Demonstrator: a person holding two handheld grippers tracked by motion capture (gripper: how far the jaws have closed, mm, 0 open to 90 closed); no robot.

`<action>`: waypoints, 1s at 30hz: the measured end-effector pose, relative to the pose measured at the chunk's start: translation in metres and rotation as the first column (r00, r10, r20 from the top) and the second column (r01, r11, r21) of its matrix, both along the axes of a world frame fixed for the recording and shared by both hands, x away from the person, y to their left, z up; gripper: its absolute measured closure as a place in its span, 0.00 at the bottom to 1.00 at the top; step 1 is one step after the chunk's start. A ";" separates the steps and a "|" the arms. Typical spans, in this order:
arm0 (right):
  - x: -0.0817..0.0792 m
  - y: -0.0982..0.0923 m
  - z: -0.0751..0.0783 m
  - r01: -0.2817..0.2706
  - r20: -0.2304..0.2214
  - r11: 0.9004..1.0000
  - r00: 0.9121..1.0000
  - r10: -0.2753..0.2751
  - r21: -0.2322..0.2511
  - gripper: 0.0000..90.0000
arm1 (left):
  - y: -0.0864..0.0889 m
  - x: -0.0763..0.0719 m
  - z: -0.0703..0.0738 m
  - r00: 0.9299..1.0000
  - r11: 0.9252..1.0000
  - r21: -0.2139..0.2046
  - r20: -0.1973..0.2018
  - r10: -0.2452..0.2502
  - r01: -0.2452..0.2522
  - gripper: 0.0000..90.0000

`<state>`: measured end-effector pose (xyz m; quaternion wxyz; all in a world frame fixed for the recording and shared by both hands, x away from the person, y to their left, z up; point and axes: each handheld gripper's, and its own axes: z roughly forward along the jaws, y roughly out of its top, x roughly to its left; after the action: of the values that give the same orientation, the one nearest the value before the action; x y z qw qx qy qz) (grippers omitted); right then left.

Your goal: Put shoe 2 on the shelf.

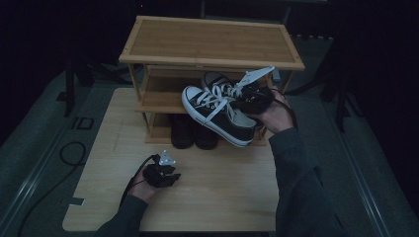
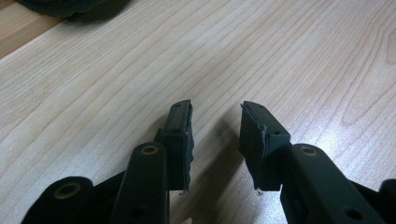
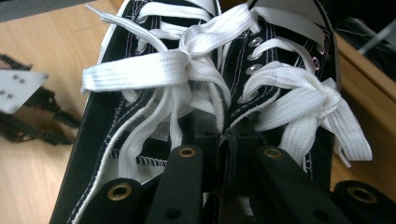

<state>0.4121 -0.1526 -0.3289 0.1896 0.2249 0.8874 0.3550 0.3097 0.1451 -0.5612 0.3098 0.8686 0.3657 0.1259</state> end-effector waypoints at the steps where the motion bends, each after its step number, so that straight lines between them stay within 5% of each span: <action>1: 0.000 0.000 0.000 0.013 0.003 1.000 1.000 -0.013 0.006 0.95 | 0.000 0.000 0.000 1.000 1.000 -0.001 0.000 0.001 -0.001 0.72; 21: 0.003 0.015 -0.006 0.203 0.054 0.979 0.978 -0.204 0.016 0.95 | 0.000 0.000 0.000 1.000 1.000 0.005 0.000 0.000 0.000 0.71; 30: 0.004 0.020 -0.008 0.286 0.058 0.958 0.956 -0.286 0.013 0.94 | 0.000 -0.001 0.000 1.000 1.000 0.006 0.000 0.001 -0.001 0.72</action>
<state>0.4157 -0.1324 -0.3364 0.2648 0.3406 0.8387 0.3325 0.3090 0.1446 -0.5610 0.3070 0.8694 0.3656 0.1271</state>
